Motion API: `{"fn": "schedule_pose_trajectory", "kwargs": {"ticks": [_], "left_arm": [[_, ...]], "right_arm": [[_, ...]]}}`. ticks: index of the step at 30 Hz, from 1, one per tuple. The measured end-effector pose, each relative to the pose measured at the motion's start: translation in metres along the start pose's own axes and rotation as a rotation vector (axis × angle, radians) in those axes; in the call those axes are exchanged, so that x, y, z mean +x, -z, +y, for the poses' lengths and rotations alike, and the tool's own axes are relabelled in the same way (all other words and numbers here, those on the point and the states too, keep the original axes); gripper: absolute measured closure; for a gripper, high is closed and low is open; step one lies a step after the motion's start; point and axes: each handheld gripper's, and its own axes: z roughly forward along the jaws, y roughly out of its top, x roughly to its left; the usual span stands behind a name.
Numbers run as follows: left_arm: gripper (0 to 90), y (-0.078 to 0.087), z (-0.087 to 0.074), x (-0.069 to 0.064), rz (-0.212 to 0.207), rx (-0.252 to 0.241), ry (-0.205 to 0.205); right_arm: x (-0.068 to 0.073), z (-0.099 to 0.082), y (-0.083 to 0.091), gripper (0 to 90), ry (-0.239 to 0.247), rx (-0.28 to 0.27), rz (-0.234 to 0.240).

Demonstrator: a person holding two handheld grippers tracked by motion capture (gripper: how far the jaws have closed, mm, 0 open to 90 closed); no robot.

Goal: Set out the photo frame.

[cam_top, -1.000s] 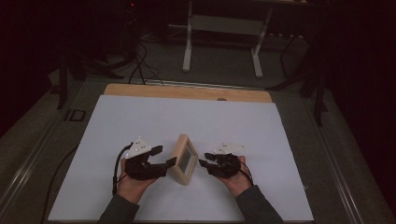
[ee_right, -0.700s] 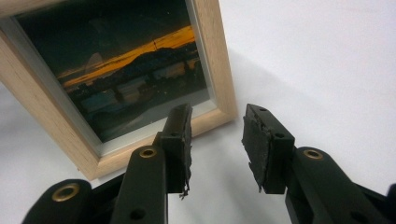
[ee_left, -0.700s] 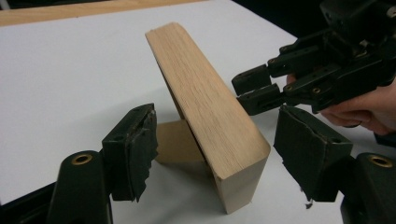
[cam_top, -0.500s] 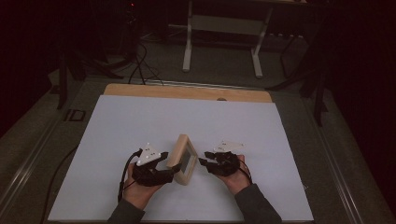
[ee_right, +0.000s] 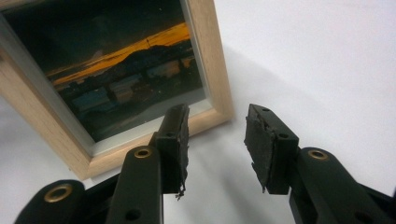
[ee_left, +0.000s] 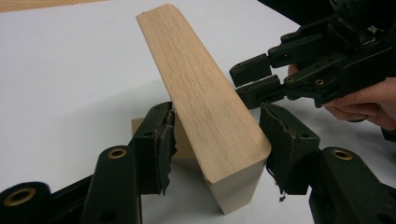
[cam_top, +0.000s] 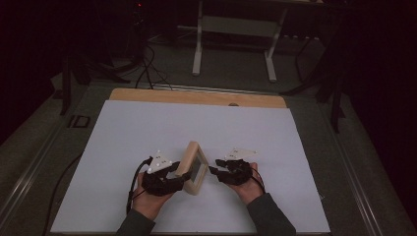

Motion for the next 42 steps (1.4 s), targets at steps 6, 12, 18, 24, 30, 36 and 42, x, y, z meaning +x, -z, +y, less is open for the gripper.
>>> {"fn": "schedule_pose_trajectory", "kwargs": {"ticks": [6,12,18,24,30,36,42], "left_arm": [[53.2,-0.001,0.003,0.007,-0.025,0.009,0.003],[58.6,-0.004,0.007,0.019,-0.077,0.016,0.018],[59.2,-0.007,0.009,0.028,-0.105,0.019,0.017],[59.5,-0.014,0.016,0.036,-0.132,0.027,-0.035],[59.7,-0.02,0.021,0.047,-0.178,0.037,-0.054],[59.8,-0.025,0.024,0.055,-0.22,0.035,-0.066],[60.1,-0.03,0.029,0.061,-0.263,0.04,-0.096]], "right_arm": [[0.0,0.001,-0.001,57.0,-0.003,-0.004,0.003],[0.0,0.002,-0.001,55.8,-0.005,-0.009,0.005],[-0.001,0.003,-0.002,54.9,-0.009,-0.011,0.005],[-0.001,0.004,-0.003,54.0,-0.011,-0.014,0.003],[-0.003,0.005,-0.003,53.4,-0.013,-0.022,0.0],[-0.007,0.008,-0.002,52.9,-0.02,-0.03,-0.012],[-0.011,0.013,-0.003,53.0,-0.018,-0.038,-0.017]]}}
